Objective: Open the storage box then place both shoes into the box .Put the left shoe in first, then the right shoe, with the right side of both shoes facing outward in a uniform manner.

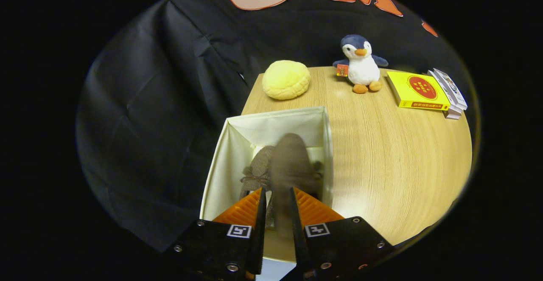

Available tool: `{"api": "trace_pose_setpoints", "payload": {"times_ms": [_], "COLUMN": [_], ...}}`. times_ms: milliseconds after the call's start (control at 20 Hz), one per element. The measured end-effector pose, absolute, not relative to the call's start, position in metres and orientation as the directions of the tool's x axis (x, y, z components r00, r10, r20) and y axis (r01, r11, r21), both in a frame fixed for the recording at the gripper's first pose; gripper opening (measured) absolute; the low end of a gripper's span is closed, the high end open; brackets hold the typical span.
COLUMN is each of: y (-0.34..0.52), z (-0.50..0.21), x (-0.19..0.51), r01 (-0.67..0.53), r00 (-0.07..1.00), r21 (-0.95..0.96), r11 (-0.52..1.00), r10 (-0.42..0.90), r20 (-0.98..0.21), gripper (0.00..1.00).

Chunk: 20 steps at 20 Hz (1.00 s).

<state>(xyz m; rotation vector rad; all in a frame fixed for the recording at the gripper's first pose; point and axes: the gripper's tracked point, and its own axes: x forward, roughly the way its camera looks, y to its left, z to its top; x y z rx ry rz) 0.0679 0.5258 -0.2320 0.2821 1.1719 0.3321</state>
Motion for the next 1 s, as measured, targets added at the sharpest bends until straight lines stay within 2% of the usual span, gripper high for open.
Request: {"api": "trace_pose_setpoints", "payload": {"times_ms": [250,450,800,1000], "y": [0.493,0.455,0.358,0.292], "z": [-0.197,-0.168,-0.112,-0.075], "x": [0.075,0.078,0.096,0.106], "r01": [-0.148,-0.184,-0.245,-0.218], "r00": [0.415,0.488,0.687,0.804], "r21": [0.416,0.418,0.332,0.275], "r11": [0.897,0.89,0.911,0.936], "r10": [0.438,0.452,0.405,0.332], "r20": [-0.797,-0.747,-0.604,-0.492], "gripper": [0.53,0.66,0.8,0.86]}}
